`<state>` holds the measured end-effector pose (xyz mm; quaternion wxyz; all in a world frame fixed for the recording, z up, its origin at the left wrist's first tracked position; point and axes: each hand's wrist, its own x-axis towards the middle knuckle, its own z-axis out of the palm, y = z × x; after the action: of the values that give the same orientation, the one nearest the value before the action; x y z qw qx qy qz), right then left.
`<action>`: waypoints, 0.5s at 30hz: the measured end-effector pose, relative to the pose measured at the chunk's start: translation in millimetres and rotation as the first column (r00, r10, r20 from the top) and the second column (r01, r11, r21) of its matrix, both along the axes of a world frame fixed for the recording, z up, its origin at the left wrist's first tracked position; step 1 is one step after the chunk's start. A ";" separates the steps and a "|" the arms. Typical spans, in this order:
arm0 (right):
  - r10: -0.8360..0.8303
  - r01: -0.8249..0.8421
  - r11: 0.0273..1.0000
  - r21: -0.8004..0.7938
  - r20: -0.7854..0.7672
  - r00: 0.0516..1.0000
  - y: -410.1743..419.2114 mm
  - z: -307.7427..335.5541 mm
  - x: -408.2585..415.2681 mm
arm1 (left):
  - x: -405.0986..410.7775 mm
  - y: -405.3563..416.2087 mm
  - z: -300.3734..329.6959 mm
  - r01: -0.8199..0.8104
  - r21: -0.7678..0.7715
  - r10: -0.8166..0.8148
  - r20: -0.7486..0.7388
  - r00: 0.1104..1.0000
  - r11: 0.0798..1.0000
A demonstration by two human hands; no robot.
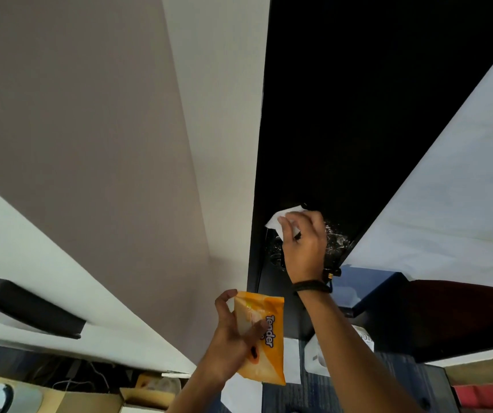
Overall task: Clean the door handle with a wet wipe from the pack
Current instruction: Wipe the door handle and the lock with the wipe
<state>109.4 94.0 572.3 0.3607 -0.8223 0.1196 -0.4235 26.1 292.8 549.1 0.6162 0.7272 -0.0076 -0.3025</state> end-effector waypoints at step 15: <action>-0.107 0.107 0.994 0.004 -0.053 0.993 -30.5 -5.8 -16.6 | 1.6 4.7 -10.7 0.034 0.122 -0.037 0.018 0.999 0.992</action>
<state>92.8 63.5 566.5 0.3370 -0.8244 0.1743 -0.4201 27.7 297.5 538.4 0.5652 0.7661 -0.0082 -0.3061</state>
